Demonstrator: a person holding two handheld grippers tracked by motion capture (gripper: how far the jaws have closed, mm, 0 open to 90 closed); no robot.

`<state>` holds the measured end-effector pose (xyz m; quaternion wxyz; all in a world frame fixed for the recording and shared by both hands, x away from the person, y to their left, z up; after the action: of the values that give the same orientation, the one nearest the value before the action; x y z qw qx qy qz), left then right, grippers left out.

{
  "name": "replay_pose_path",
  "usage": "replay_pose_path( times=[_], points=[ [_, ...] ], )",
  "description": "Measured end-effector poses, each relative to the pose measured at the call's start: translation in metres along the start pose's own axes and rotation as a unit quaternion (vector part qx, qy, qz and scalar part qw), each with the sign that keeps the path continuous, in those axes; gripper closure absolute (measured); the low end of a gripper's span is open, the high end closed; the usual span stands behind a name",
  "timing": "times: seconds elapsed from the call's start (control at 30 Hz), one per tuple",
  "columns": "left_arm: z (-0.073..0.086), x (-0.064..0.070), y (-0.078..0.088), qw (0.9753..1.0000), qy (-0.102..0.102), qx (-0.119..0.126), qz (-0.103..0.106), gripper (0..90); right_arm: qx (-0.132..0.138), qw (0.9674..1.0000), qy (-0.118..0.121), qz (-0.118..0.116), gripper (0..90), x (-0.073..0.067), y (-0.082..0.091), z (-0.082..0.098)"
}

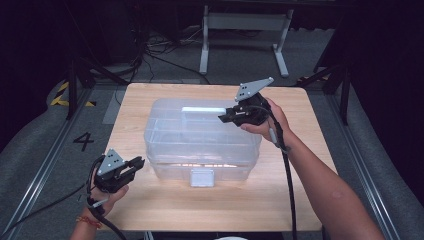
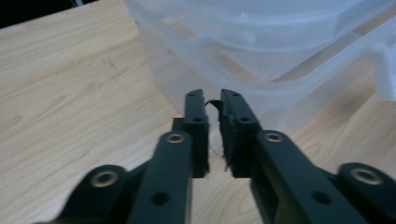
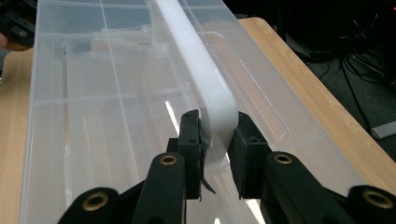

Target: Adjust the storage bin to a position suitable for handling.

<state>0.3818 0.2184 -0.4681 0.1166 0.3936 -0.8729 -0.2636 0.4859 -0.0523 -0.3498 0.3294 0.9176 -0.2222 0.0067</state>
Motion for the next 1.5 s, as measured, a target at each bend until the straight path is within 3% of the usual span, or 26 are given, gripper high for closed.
replay_pose_path(
  times=[0.07,0.23,0.4,0.6,0.83,0.97,1.13,1.37,1.5],
  points=[
    [-0.004,0.003,-0.002,1.0,0.0,0.0,0.01,87.2,-0.002,1.0,0.002,0.002,76.0,0.001,0.001,-0.002],
    [-0.013,0.005,-0.004,0.9999,-0.01,0.01,0.008,88.9,0.005,1.0,0.0,0.003,76.1,0.002,0.006,-0.008],
    [-0.017,0.005,-0.006,0.9997,0.001,0.021,0.014,89.7,0.007,1.0,-0.002,0.006,76.1,0.002,0.006,-0.008],
    [-0.02,0.004,-0.006,0.9994,-0.003,0.032,0.016,89.9,0.011,0.9999,-0.007,0.009,75.9,0.003,0.006,-0.008],
    [-0.024,0.005,-0.005,0.9991,-0.008,0.038,0.018,89.9,0.028,0.9991,-0.014,0.029,73.7,0.004,0.006,-0.009],
    [-0.025,0.004,-0.005,0.9991,-0.012,0.038,0.017,89.8,0.055,0.9976,-0.012,0.041,70.1,0.004,0.022,-0.012],
    [-0.028,0.004,-0.003,0.9991,-0.016,0.038,0.012,89.9,0.066,0.9947,0.004,0.079,64.8,0.01,0.051,-0.003],
    [-0.035,0.003,0.0,0.9991,-0.022,0.036,0.006,89.8,0.083,0.9897,-0.004,0.116,61.1,0.019,0.081,0.025],
    [-0.038,0.003,0.001,0.9991,-0.021,0.036,0.005,89.8,0.092,0.9863,-0.03,0.133,56.4,0.026,0.097,0.053]
  ],
)
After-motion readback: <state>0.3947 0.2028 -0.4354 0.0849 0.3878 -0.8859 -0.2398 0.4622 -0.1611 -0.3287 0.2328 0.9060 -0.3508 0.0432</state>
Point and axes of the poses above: each handheld gripper's, and its own axes: y roughly backward along the jaws, z roughly out of its underside, x roughly to its right, the point moved 10 cm from there along -y, roughly forward along the jaws, and after that the axes turned 5 degrees about z, right-handed, at the moved point
